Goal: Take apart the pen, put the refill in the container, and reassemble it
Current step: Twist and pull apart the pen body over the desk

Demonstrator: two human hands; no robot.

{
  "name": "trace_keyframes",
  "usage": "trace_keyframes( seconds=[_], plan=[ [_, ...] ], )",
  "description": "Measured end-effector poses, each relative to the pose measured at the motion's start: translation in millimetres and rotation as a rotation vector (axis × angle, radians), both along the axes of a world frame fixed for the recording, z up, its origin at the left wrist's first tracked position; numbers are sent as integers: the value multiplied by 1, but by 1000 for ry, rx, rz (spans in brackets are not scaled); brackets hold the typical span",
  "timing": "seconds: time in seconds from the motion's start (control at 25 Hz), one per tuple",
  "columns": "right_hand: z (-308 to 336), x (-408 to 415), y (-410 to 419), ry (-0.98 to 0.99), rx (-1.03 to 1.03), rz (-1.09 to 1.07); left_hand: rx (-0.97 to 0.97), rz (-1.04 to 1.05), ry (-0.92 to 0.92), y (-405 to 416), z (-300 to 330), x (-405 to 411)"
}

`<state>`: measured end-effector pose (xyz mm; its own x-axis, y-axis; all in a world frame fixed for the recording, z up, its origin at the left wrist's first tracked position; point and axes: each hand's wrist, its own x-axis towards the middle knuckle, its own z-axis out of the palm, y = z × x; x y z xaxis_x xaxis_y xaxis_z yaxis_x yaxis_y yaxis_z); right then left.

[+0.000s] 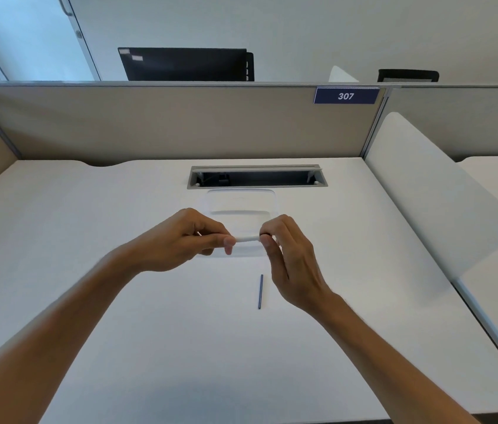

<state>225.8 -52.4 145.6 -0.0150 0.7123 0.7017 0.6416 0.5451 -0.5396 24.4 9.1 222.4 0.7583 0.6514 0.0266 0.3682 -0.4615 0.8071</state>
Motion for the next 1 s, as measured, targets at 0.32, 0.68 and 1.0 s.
trace_keyframes(
  seconds=[0.32, 0.68, 1.0],
  plan=[
    [1, -2, -7, 168, -153, -30, 239, 106, 40, 1, -12, -4],
    [14, 1, -5, 523, -572, 133, 732, 103, 192, -4, -18, -5],
    [11, 9, -10, 479, -504, 174, 679, 119, 218, -1, -18, -7]
  ],
)
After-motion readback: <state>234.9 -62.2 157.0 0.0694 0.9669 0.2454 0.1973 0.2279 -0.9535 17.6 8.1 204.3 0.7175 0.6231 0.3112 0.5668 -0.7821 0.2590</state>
